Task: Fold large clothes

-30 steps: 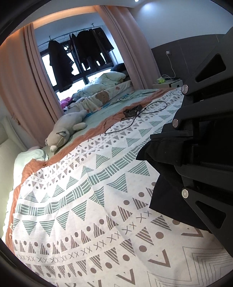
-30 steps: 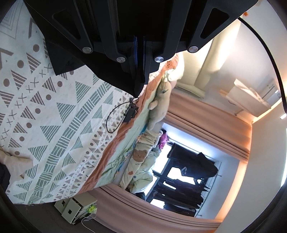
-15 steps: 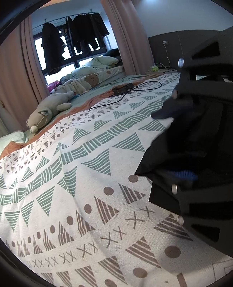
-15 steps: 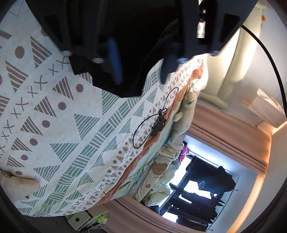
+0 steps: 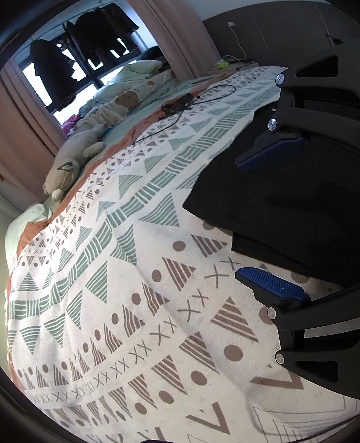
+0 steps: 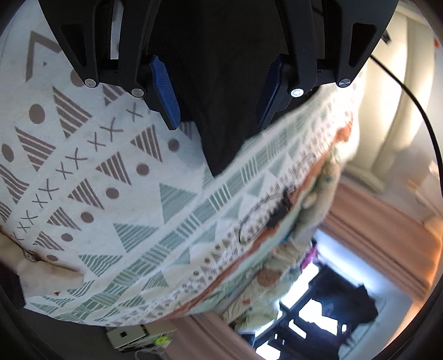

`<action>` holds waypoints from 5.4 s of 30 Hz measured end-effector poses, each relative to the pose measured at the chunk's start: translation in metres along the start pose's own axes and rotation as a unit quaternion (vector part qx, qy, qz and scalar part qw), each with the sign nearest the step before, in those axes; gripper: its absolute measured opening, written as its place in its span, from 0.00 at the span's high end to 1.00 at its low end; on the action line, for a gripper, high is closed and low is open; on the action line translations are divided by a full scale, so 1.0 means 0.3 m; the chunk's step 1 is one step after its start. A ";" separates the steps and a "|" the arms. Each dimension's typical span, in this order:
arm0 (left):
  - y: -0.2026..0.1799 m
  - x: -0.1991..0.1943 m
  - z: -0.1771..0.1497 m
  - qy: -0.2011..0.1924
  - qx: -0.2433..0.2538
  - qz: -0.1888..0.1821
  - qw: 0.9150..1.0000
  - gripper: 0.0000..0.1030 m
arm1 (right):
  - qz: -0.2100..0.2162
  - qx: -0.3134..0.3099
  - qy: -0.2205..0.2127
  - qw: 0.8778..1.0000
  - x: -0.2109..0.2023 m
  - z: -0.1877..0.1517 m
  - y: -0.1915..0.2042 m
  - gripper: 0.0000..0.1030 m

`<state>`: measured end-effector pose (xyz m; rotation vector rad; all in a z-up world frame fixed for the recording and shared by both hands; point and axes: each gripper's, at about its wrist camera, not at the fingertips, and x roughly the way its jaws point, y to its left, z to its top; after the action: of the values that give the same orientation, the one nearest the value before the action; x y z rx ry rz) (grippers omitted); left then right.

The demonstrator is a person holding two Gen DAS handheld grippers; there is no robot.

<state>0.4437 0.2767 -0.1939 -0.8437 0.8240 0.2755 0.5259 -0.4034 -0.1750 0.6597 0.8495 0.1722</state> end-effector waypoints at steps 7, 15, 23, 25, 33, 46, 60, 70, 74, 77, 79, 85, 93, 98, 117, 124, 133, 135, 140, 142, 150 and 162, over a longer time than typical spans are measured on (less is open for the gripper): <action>-0.011 0.092 -0.044 0.027 0.028 0.012 0.999 0.89 | -0.033 -0.048 0.044 0.997 0.082 -0.064 0.008 0.50; -0.030 0.140 -0.027 0.025 0.031 0.002 0.999 0.97 | -0.046 -0.048 0.024 0.997 0.066 -0.056 -0.017 0.94; -0.018 0.003 -0.020 0.043 -0.010 -0.006 0.999 0.87 | -0.058 -0.020 0.036 0.997 -0.005 -0.060 0.009 0.79; -0.020 -0.064 -0.037 0.038 -0.008 -0.013 0.999 0.73 | -0.053 -0.014 0.030 0.998 -0.066 -0.077 0.017 0.61; 0.028 -0.330 -0.161 0.032 -0.017 -0.020 0.999 0.64 | -0.046 -0.012 0.024 0.999 -0.316 -0.159 0.032 0.61; 0.188 -0.578 -0.336 0.039 -0.041 -0.030 0.998 0.42 | -0.035 -0.023 0.021 0.999 -0.582 -0.308 0.068 0.61; 0.327 -0.656 -0.498 0.043 -0.074 -0.094 0.992 0.32 | -0.023 -0.063 0.047 0.997 -0.626 -0.553 0.166 0.61; 0.363 -0.578 -0.535 0.060 -0.088 -0.096 0.990 0.32 | -0.019 -0.129 0.114 0.985 -0.467 -0.715 0.307 0.61; 0.370 -0.539 -0.533 0.069 -0.088 -0.095 0.989 0.32 | -0.017 -0.149 0.134 0.980 -0.416 -0.764 0.359 0.61; 0.368 -0.494 -0.535 0.082 -0.090 -0.092 0.988 0.33 | -0.017 -0.154 0.150 0.977 -0.383 -0.790 0.382 0.61; 0.360 -0.461 -0.534 0.089 -0.089 -0.095 0.988 0.33 | -0.018 -0.156 0.158 0.975 -0.365 -0.799 0.390 0.61; 0.343 -0.360 -0.526 0.106 -0.098 -0.101 0.984 0.40 | -0.026 -0.157 0.177 0.971 -0.326 -0.814 0.420 0.61; 0.319 -0.302 -0.496 0.103 -0.098 -0.114 0.983 0.43 | -0.024 -0.178 0.180 0.967 -0.316 -0.834 0.462 0.61; 0.328 -0.324 -0.497 0.080 -0.105 -0.125 0.983 0.61 | -0.020 -0.183 0.191 0.964 -0.300 -0.857 0.472 0.61; 0.305 -0.389 -0.487 0.048 -0.095 -0.155 0.982 0.75 | -0.067 -0.250 0.222 0.940 -0.096 -0.960 0.554 0.61; 0.310 -0.366 -0.506 0.052 -0.110 -0.132 0.984 0.74 | -0.083 -0.263 0.227 0.934 0.008 -0.928 0.565 0.61; 0.318 -0.335 -0.521 0.059 -0.139 -0.096 0.984 0.74 | -0.096 -0.269 0.215 0.934 0.148 -0.805 0.639 0.62; 0.310 -0.337 -0.520 0.059 -0.138 -0.088 0.985 0.74 | -0.103 -0.268 0.213 0.934 0.188 -0.766 0.650 0.66; 0.308 -0.333 -0.523 0.060 -0.162 -0.071 0.982 0.74 | -0.117 -0.261 0.209 0.935 0.271 -0.672 0.664 0.76; 0.306 -0.328 -0.524 0.061 -0.167 -0.061 0.982 0.74 | -0.116 -0.257 0.208 0.937 0.305 -0.640 0.669 0.77; 0.297 -0.318 -0.528 0.062 -0.179 -0.045 0.981 0.73 | -0.117 -0.252 0.203 0.939 0.442 -0.516 0.716 0.77; 0.280 -0.295 -0.515 0.060 -0.169 -0.050 0.983 0.80 | -0.080 -0.230 0.198 0.949 0.465 -0.375 0.738 0.77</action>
<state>0.2586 0.2237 -0.2345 -1.2254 0.8571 0.2821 0.5597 -0.1207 -0.1845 0.1124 1.1953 0.3520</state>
